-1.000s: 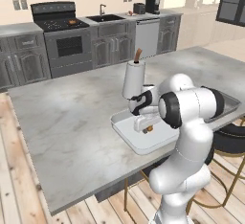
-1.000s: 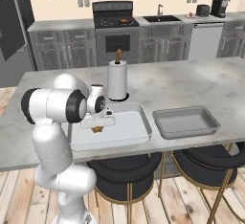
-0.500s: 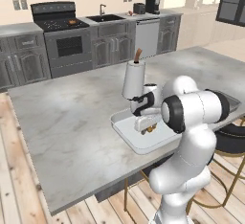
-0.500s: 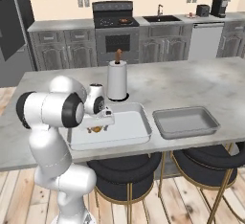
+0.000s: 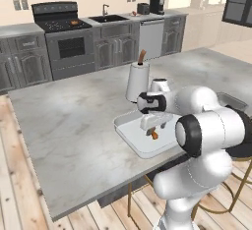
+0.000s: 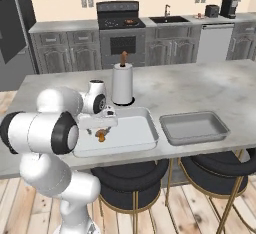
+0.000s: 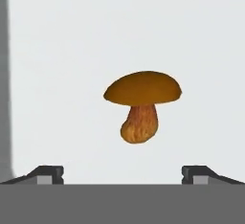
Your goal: Place the cold items (broccoli and mushroom) from the fridge in one tupperware on the dining counter. Place the warm items (hot dog and kebab skewer) in the stove area in another tupperware.
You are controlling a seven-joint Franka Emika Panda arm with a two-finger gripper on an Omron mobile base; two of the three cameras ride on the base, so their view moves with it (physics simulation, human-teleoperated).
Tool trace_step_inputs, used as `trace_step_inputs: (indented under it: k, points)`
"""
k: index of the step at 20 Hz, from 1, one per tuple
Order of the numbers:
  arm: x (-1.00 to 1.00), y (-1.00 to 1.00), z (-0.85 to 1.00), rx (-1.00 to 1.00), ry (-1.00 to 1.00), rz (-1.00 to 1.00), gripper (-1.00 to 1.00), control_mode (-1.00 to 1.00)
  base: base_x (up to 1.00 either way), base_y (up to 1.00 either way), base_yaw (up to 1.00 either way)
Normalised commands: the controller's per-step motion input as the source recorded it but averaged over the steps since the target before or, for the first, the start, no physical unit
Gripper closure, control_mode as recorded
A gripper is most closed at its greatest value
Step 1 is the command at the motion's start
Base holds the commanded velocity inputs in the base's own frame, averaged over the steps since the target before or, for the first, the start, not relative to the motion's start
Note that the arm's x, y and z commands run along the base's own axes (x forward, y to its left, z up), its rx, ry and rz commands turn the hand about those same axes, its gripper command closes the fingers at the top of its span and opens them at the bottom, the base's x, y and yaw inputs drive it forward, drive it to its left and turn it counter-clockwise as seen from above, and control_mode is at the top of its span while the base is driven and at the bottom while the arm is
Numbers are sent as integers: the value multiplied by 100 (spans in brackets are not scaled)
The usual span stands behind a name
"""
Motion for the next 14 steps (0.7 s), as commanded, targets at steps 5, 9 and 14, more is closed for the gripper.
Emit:
trace_step_inputs:
  k: [5,9,14]
  points:
    - [-41,0,70,0,-10,-12,-100,-100,0,0,0]
    - [-55,0,75,0,-8,-18,-100,-100,0,0,0]
    - [-70,0,74,0,-7,-20,-100,-100,0,0,0]
